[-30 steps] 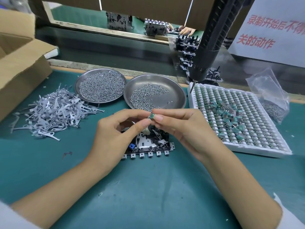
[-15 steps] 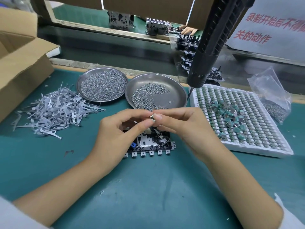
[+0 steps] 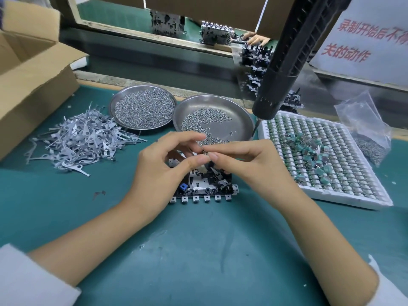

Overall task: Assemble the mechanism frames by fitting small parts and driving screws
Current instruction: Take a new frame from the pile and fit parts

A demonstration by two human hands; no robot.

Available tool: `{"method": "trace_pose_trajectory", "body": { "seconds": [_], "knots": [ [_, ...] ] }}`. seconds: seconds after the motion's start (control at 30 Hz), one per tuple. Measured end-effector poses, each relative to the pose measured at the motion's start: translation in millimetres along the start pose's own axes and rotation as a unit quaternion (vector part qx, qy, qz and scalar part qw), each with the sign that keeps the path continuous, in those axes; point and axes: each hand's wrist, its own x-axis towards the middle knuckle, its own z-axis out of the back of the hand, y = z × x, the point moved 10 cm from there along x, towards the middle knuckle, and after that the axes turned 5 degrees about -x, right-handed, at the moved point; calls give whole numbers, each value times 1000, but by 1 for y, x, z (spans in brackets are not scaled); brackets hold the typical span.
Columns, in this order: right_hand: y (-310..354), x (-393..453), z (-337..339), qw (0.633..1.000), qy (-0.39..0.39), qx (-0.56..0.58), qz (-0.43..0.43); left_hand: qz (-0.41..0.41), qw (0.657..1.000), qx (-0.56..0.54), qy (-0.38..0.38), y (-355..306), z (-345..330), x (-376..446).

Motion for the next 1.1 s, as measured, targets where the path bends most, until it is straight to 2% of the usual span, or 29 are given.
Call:
{"method": "trace_pose_trajectory", "body": {
  "seconds": [0.27, 0.4, 0.6, 0.83, 1.1],
  "knots": [
    [0, -13, 7, 995, -51, -77, 39, -10, 998, 42, 40, -4, -8, -3],
    [7, -24, 6, 973, -84, -189, 99, -4, 997, 50, 55, -3, -2, -3],
    [16, -35, -20, 933, -60, -297, 197, 7, 999, 43, 14, 2, 19, -3],
    [19, -38, -24, 908, -67, -339, 238, 14, 999, 46, 20, 3, 20, -3],
    [18, -39, -28, 896, -61, -361, 251, -19, 989, 126, 76, -6, 6, -7]
  ]
}}
